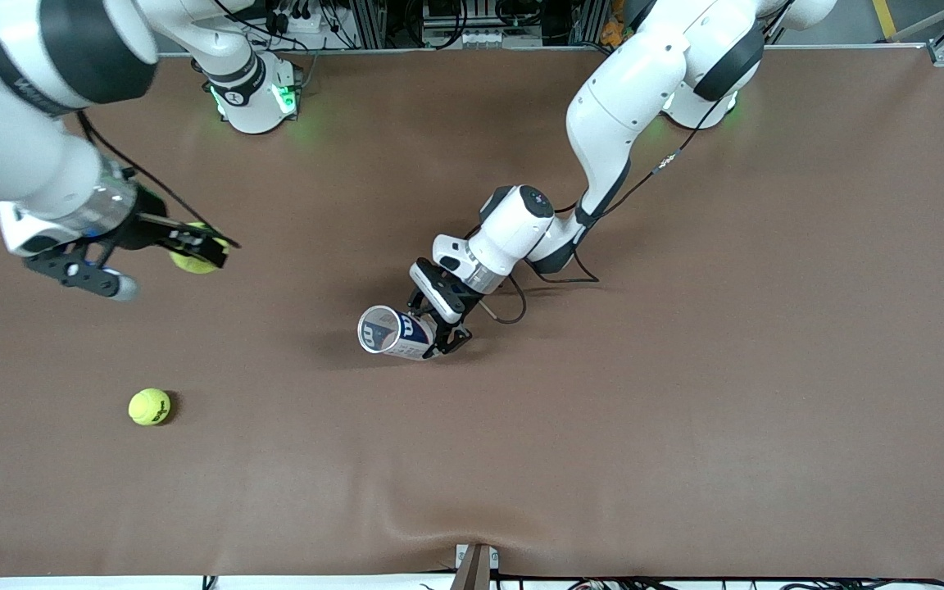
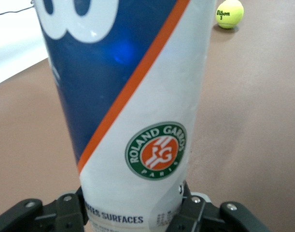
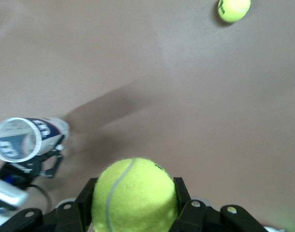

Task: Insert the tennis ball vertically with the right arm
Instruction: 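Bring the held ball over the can opening with the right gripper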

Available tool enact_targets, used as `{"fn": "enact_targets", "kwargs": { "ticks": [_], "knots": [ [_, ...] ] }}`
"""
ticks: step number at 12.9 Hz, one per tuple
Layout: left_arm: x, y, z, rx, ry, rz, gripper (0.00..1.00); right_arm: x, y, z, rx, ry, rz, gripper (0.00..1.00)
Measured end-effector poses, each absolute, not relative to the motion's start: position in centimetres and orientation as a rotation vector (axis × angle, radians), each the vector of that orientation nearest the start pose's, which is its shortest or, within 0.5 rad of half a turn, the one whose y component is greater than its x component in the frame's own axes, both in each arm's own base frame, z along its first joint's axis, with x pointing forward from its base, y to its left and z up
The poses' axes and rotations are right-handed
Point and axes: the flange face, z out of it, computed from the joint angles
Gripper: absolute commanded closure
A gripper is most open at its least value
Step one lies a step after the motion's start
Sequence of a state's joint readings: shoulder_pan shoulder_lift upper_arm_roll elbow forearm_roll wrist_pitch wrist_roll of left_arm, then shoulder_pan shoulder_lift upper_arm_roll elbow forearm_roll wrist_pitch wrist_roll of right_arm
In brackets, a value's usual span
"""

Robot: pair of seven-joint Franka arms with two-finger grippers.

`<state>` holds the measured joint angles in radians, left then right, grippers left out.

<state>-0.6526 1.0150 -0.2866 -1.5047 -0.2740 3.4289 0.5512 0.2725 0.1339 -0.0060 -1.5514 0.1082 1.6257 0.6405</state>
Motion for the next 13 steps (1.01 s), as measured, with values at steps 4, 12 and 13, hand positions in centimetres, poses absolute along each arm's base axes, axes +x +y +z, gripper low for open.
{"fn": "enact_targets", "kwargs": {
  "ticks": [4,12,13],
  "knots": [
    [49.6,-53.6,15.1,-2.847,1.389,-1.513,0.34,57.5,25.2,53.8,-2.97,0.77,0.14,0.55],
    [49.2,-53.4,14.6,-2.849,1.388,-1.506,0.32,59.5,36.8,45.7,-2.798,1.019,-0.004,0.55],
    [49.2,-53.4,14.5,-2.848,1.387,-1.508,0.31,60.0,37.0,44.9,-2.792,1.021,-0.013,0.55]
  ]
}}
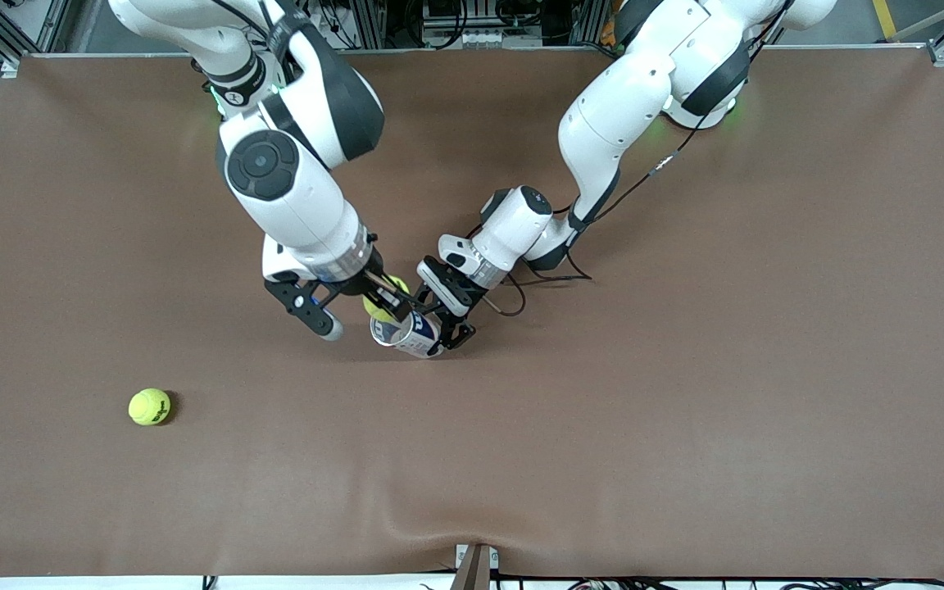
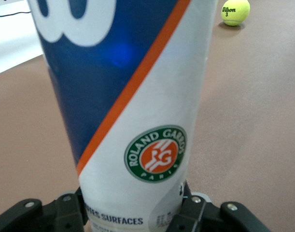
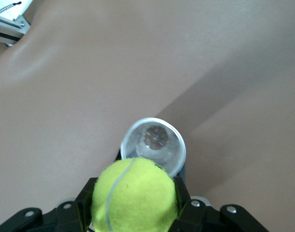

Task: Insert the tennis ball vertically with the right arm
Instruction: 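Bring the held ball over the can opening with the right gripper, then lower the ball into the can and open the right gripper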

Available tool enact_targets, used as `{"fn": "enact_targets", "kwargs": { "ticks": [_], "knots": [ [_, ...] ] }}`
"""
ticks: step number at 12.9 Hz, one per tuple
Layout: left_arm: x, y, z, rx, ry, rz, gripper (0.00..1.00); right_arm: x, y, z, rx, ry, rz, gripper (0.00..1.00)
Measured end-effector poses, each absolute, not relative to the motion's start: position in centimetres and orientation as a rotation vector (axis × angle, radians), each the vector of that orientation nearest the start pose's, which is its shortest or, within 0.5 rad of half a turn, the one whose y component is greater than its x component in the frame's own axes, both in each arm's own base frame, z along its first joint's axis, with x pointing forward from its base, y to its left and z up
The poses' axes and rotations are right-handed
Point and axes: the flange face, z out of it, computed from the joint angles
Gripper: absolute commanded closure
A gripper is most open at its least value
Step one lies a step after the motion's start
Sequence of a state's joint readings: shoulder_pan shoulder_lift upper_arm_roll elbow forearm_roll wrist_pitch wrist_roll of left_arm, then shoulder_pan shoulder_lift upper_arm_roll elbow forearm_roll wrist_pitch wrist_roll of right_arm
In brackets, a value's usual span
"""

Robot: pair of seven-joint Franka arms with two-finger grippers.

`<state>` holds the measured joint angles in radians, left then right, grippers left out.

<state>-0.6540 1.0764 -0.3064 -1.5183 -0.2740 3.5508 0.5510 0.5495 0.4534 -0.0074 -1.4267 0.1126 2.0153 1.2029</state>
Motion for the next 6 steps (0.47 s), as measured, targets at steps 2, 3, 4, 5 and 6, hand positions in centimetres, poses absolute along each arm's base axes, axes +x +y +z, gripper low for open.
{"fn": "enact_targets", "kwargs": {
  "ticks": [2,3,4,5,6],
  "knots": [
    [49.1,-53.3,14.5,-2.848,1.385,-1.509,0.31,60.5,37.5,43.2,-2.833,1.006,-0.04,0.55],
    [49.1,-53.3,14.5,-2.847,1.385,-1.509,0.31,60.3,38.0,42.4,-2.867,0.985,-0.066,0.55],
    [49.0,-53.3,14.4,-2.847,1.385,-1.51,0.32,60.1,38.6,41.8,-2.892,0.966,-0.077,0.55],
    [49.0,-53.2,14.4,-2.846,1.384,-1.511,0.32,59.8,39.1,41.3,-2.906,0.955,-0.08,0.55],
    [48.9,-53.2,14.3,-2.845,1.383,-1.511,0.31,59.7,39.4,41.0,-2.912,0.95,-0.077,0.55]
  ]
}}
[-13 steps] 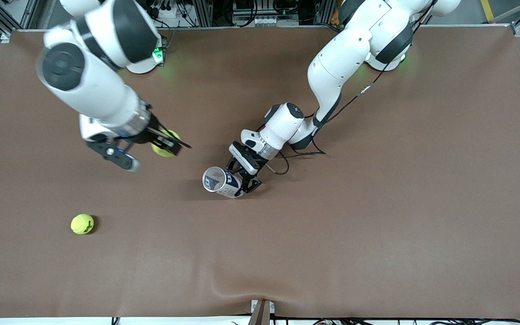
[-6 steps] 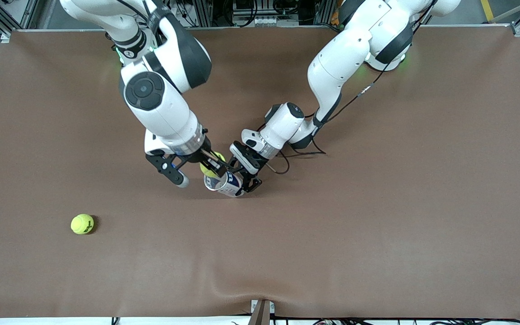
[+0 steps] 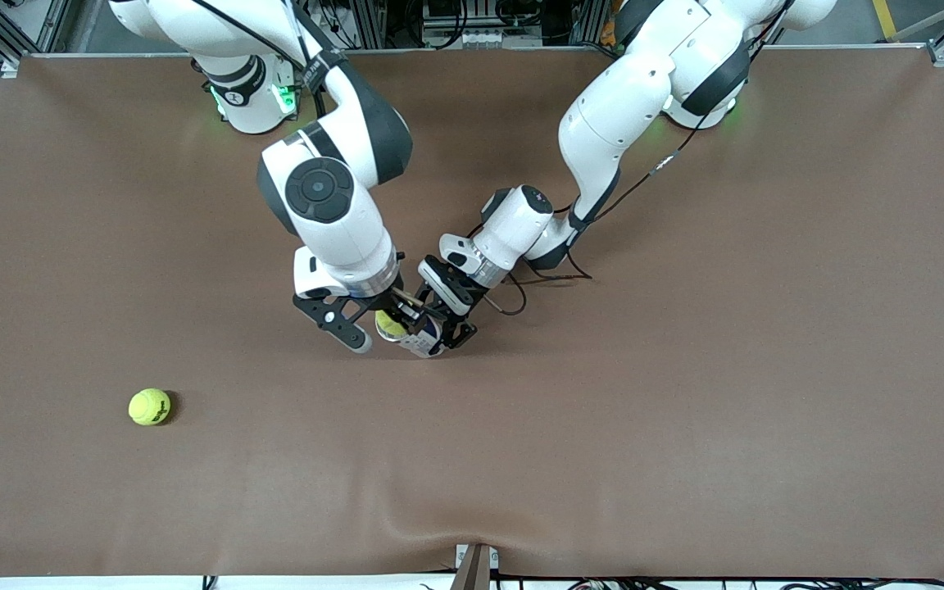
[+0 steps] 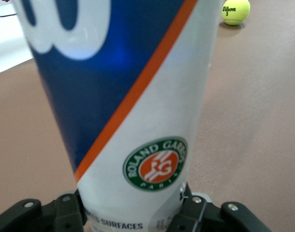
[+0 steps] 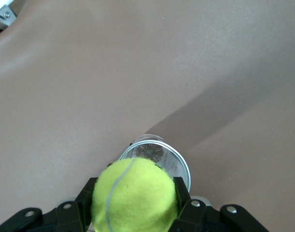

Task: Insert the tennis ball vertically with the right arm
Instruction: 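Lower the ball into the can and open the right gripper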

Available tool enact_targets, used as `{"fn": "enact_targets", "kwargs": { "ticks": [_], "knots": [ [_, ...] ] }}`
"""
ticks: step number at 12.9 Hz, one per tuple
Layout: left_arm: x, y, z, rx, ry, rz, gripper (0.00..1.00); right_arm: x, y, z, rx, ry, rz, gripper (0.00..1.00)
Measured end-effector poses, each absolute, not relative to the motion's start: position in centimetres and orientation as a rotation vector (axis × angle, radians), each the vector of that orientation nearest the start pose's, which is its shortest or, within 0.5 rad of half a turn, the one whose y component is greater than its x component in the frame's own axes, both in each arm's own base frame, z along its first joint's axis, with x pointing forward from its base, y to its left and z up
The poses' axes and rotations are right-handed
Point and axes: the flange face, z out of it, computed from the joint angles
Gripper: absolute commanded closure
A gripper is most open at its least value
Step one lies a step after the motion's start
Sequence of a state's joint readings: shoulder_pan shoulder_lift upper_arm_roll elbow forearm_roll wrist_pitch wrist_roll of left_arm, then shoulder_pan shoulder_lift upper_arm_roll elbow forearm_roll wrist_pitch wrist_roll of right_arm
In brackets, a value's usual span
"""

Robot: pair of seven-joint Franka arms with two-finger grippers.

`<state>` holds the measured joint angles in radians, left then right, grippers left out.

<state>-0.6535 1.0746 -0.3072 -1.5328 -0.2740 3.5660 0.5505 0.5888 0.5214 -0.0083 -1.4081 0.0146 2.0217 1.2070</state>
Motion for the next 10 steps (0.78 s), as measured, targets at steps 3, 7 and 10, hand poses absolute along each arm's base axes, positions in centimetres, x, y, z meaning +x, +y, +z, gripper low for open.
{"fn": "enact_targets", "kwargs": {
  "ticks": [3,7,10],
  "knots": [
    [48.56,-52.88,14.1,-2.845,1.38,-1.506,0.31,59.79,39.33,40.04,-2.924,0.957,-0.065,0.44],
    [48.56,-52.87,14.09,-2.846,1.38,-1.506,0.31,59.7,39.41,39.98,-2.925,0.965,-0.06,0.0],
    [48.51,-52.83,14.06,-2.845,1.38,-1.505,0.31,59.35,39.95,39.8,-2.914,1.001,-0.056,0.0]
  ]
}}
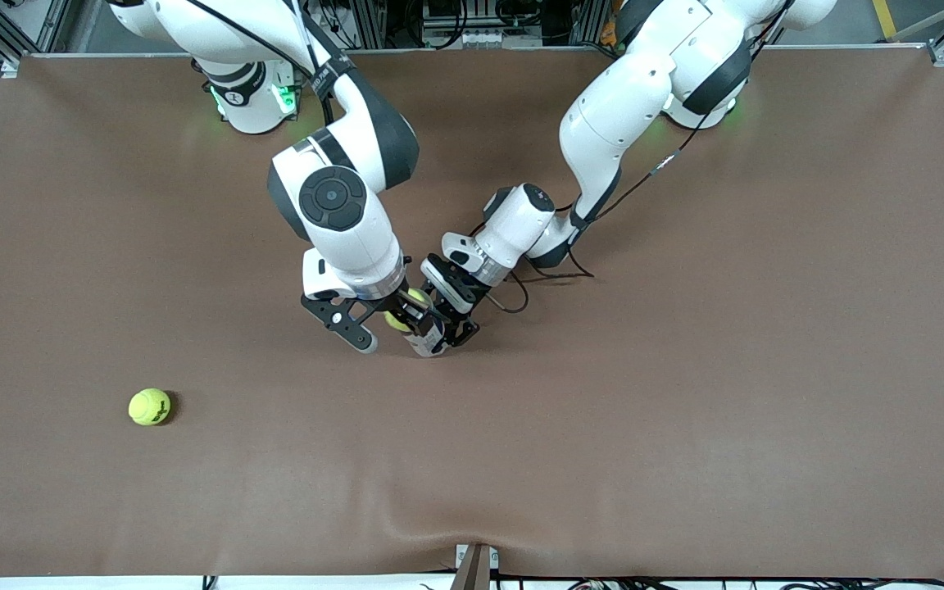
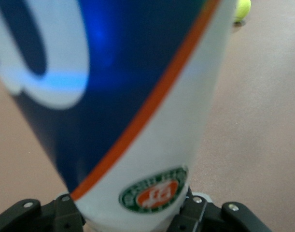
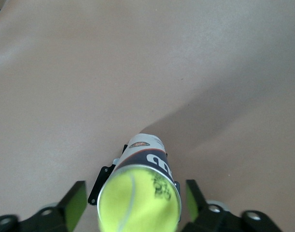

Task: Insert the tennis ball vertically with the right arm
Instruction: 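Lower the ball into the can and open the right gripper, then move the right gripper to the second tennis ball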

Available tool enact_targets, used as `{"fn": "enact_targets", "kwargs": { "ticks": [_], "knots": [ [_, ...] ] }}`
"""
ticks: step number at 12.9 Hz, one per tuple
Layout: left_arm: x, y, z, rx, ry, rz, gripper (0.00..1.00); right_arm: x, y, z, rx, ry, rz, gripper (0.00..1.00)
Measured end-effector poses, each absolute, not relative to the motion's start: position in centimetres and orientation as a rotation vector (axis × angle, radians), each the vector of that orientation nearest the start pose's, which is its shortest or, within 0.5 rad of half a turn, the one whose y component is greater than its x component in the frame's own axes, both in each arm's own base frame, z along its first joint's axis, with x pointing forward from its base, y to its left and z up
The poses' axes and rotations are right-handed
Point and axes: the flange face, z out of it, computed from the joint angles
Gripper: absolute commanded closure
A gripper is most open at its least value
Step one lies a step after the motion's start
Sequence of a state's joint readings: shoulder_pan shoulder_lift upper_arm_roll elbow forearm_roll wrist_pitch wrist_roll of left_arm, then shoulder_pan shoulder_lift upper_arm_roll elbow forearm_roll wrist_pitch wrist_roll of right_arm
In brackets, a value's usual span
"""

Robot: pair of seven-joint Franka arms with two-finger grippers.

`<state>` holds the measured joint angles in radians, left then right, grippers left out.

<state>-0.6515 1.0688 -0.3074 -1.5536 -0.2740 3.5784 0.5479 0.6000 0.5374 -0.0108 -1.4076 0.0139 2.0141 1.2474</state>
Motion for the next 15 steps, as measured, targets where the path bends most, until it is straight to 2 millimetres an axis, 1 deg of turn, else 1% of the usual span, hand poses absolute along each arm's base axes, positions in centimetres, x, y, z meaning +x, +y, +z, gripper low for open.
{"fn": "enact_targets", "kwargs": {
  "ticks": [3,5,7,8,9,10,11,12,13,14,15],
  "knots": [
    [48.5,-52.8,14.1,-2.845,1.38,-1.505,0.31,58.9,40.5,39.8,-2.914,1.002,-0.055,0.0],
    [48.5,-52.8,14.1,-2.845,1.38,-1.505,0.31,59.1,40.4,39.9,-2.912,1.008,-0.059,0.0],
    [48.5,-52.8,14.1,-2.845,1.38,-1.505,0.31,60.0,39.3,40.5,-2.899,1.033,-0.085,0.0],
    [48.5,-52.8,14.1,-2.845,1.38,-1.505,0.31,60.9,37.9,41.3,-2.896,1.039,-0.103,0.0],
    [48.5,-52.8,14.1,-2.845,1.38,-1.505,0.31,62.0,35.5,42.2,-2.915,1.018,-0.106,0.0],
    [48.5,-52.8,14.1,-2.845,1.38,-1.505,0.31,63.2,32.4,43.1,-2.95,0.974,-0.095,0.0],
    [48.5,-52.8,14.1,-2.845,1.38,-1.505,0.31,64.6,28.5,43.7,-2.983,0.925,-0.081,0.0],
    [48.5,-52.8,14.1,-2.846,1.38,-1.505,0.31,66.0,24.2,43.9,-3.01,0.885,-0.067,0.0],
    [48.5,-52.8,14.1,-2.846,1.38,-1.505,0.31,67.3,20.0,43.6,-3.031,0.86,-0.055,0.0],
    [48.5,-52.8,14.1,-2.846,1.38,-1.505,0.32,68.5,15.6,42.5,-3.067,0.841,-0.044,0.0],
    [48.5,-52.8,14.1,-2.846,1.38,-1.505,0.32,69.4,11.4,40.7,-3.136,0.816,-0.035,0.0]
  ]
}}
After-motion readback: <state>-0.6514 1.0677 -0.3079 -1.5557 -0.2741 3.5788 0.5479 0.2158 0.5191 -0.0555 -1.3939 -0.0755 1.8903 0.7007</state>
